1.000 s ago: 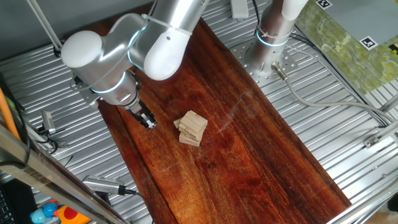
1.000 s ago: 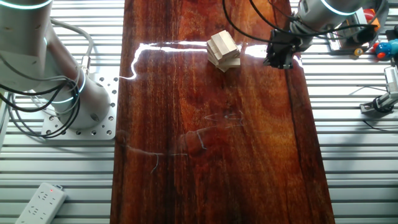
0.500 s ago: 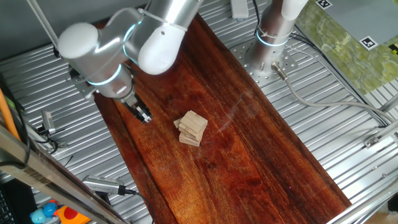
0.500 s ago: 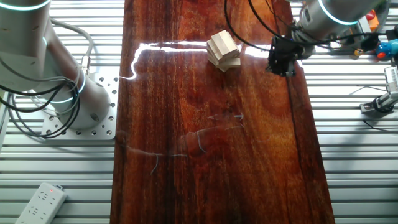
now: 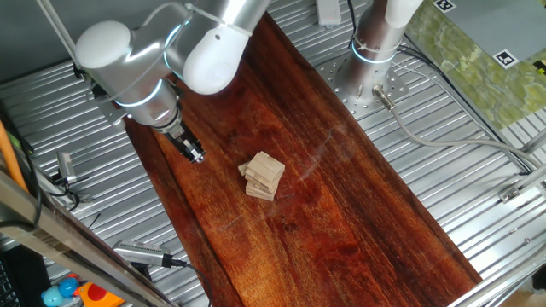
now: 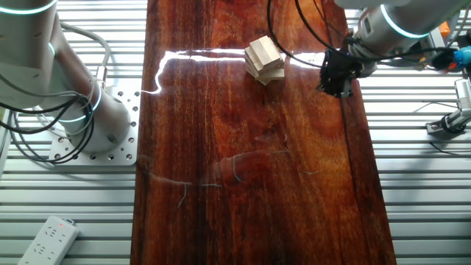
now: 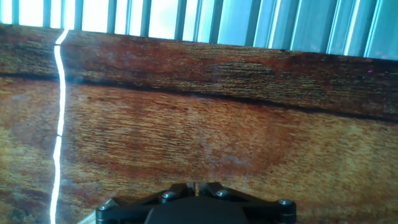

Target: Play Jenga

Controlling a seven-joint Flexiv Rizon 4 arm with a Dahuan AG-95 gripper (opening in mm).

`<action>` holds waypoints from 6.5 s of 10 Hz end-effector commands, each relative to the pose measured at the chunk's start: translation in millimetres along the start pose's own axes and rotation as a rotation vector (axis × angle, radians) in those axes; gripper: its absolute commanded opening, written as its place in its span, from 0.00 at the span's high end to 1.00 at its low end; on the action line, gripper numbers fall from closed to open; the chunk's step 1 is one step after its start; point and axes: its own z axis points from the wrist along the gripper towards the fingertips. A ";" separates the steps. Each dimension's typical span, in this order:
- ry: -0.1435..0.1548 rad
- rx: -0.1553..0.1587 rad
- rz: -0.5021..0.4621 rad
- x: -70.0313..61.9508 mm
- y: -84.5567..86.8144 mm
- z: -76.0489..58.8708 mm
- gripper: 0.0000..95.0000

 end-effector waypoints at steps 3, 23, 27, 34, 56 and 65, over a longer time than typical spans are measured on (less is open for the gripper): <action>0.013 0.008 -0.017 0.0 1.2 -0.5 0.80; 0.000 -0.048 0.077 1.6 22.7 14.6 0.60; -0.004 -0.051 0.094 5.9 25.9 19.3 0.60; 0.045 -0.078 0.136 5.1 26.0 19.6 0.60; 0.035 0.009 -0.025 31.1 22.7 24.8 0.60; 0.048 0.013 -0.085 32.0 21.7 26.2 0.60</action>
